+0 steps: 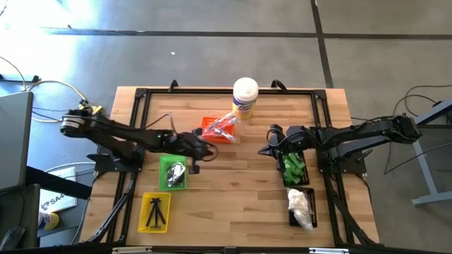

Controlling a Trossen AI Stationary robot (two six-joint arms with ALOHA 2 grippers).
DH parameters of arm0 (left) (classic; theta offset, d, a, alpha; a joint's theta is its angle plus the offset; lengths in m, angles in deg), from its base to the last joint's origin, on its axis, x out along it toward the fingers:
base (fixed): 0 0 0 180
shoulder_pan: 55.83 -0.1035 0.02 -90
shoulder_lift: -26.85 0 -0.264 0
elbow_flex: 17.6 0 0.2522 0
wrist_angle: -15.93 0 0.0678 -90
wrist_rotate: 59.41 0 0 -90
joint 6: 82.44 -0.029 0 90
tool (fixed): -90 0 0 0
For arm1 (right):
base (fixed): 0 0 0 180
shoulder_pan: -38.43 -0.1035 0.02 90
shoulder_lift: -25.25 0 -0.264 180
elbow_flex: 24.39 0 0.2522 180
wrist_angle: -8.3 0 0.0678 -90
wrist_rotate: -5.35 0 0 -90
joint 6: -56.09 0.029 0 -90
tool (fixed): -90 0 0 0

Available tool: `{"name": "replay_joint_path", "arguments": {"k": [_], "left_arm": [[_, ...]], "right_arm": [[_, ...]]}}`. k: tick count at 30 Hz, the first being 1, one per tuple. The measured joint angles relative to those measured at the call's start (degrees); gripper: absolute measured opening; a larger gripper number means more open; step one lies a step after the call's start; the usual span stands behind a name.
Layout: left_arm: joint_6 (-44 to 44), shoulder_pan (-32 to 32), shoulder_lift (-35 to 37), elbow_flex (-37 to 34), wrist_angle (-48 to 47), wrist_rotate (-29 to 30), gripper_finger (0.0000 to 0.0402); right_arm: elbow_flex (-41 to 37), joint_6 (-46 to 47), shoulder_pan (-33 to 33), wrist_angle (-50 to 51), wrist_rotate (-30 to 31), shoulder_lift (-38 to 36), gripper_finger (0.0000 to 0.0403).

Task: Pick & Place Travel size toiletries
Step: Return to Home Position

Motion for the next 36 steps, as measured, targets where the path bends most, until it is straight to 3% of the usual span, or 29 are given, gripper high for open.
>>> {"name": "replay_joint_path", "arguments": {"k": [20,36], "left_arm": [[-4.4,0.1,32.3,-16.1,0.3,-1.9,0.0001],[-3.3,0.0,56.7,-20.9,-15.3,-2.1,0.0001]], "right_arm": [[0.0,0.4,0.0,0.9,0.0,0.0,0.0003],[0.0,0.4,0.0,0.8,0.2,0.0,0.0003]]}}
